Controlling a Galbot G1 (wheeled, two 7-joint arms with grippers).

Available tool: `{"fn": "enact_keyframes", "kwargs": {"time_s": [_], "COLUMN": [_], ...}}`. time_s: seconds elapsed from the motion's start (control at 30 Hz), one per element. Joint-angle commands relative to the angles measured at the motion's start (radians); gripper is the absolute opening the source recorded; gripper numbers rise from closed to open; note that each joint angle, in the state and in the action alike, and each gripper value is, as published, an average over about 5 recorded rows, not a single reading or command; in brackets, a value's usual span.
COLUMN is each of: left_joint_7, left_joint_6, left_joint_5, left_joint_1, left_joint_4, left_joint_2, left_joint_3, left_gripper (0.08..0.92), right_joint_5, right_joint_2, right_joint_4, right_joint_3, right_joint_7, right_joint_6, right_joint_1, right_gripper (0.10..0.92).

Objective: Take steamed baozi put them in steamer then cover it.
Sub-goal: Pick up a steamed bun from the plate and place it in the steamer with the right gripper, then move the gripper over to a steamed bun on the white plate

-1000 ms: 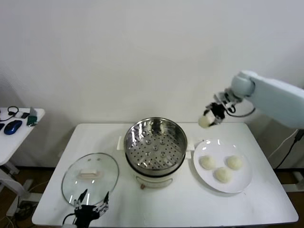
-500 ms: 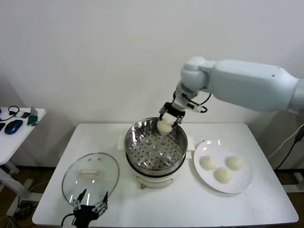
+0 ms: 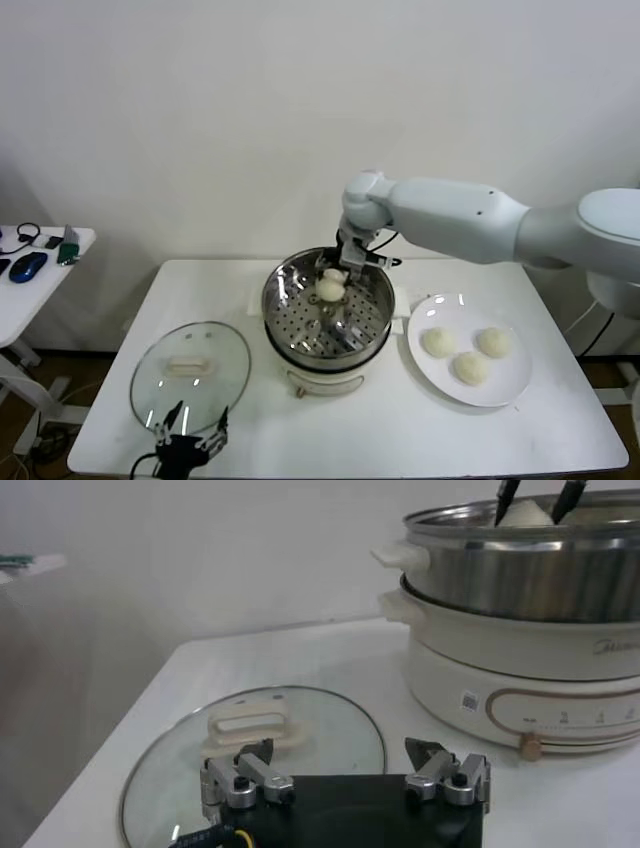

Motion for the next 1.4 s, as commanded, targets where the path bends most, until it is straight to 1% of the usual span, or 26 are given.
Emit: {"fn": "enact_keyframes", "kwargs": {"time_s": [0.03, 0.17, 0.23, 0.33, 0.4, 0.47, 0.53, 0.6, 0.67, 0.77, 0.9, 1.03, 1.17, 1.4], "left_joint_7": [-0.002, -0.003, -0.003, -0.003, -0.002, -0.002, -0.003, -0.003, -0.004, -0.004, -0.001, 0.0, -0.001, -0.005], "left_joint_6": [-0.002, -0.002, -0.002, -0.001, -0.001, -0.003, -0.005, -0.008, -0.009, -0.008, -0.006, -0.008, -0.016, -0.027], "left_joint_5": [0.002, 0.009, 0.015, 0.024, 0.027, 0.028, 0.027, 0.023, 0.019, 0.015, 0.014, 0.015, 0.019, 0.02], "left_joint_1": [0.0, 0.0, 0.001, 0.005, 0.008, 0.01, 0.01, 0.008, 0.002, -0.008, -0.02, -0.026, -0.026, -0.018], "left_joint_4": [0.001, -0.001, -0.003, -0.009, -0.012, -0.013, -0.01, -0.007, -0.006, -0.011, -0.016, -0.013, -0.004, 0.005], "left_joint_2": [-0.001, -0.003, -0.005, -0.008, -0.009, -0.009, -0.008, -0.007, -0.006, -0.009, -0.008, -0.005, -0.007, -0.008], "left_joint_3": [0.0, 0.005, 0.008, 0.012, 0.014, 0.016, 0.017, 0.02, 0.023, 0.024, 0.02, 0.016, 0.013, 0.009], "left_gripper": [0.823, 0.823, 0.823, 0.823, 0.823, 0.823, 0.823, 0.823, 0.823, 0.823, 0.823, 0.823, 0.823, 0.823], "right_joint_5": [-0.002, 0.131, 0.244, 0.549, 0.759, 0.902, 0.979, 0.985, 0.933, 0.832, 0.713, 0.643, 0.61, 0.569], "right_joint_2": [0.044, -0.007, -0.052, -0.147, -0.222, -0.292, -0.36, -0.439, -0.533, -0.652, -0.735, -0.733, -0.673, -0.577], "right_joint_4": [-0.097, -0.026, 0.02, 0.097, 0.135, 0.162, 0.189, 0.217, 0.247, 0.306, 0.365, 0.349, 0.292, 0.197], "right_joint_3": [0.024, 0.013, -0.025, -0.201, -0.344, -0.463, -0.566, -0.645, -0.657, -0.618, -0.503, -0.316, -0.156, -0.057], "right_joint_7": [0.02, -0.004, -0.041, -0.139, -0.215, -0.261, -0.256, -0.225, -0.182, -0.109, -0.016, 0.045, 0.087, 0.114], "right_joint_6": [0.037, 0.032, 0.024, -0.053, -0.157, -0.259, -0.348, -0.428, -0.519, -0.633, -0.735, -0.79, -0.822, -0.841], "right_joint_1": [-0.055, 0.032, 0.12, 0.33, 0.464, 0.563, 0.627, 0.651, 0.619, 0.509, 0.307, 0.061, -0.117, -0.237], "right_gripper": [0.693, 0.794, 0.813, 0.821, 0.822, 0.823, 0.823, 0.823, 0.823, 0.823, 0.823, 0.823, 0.823, 0.823]}}
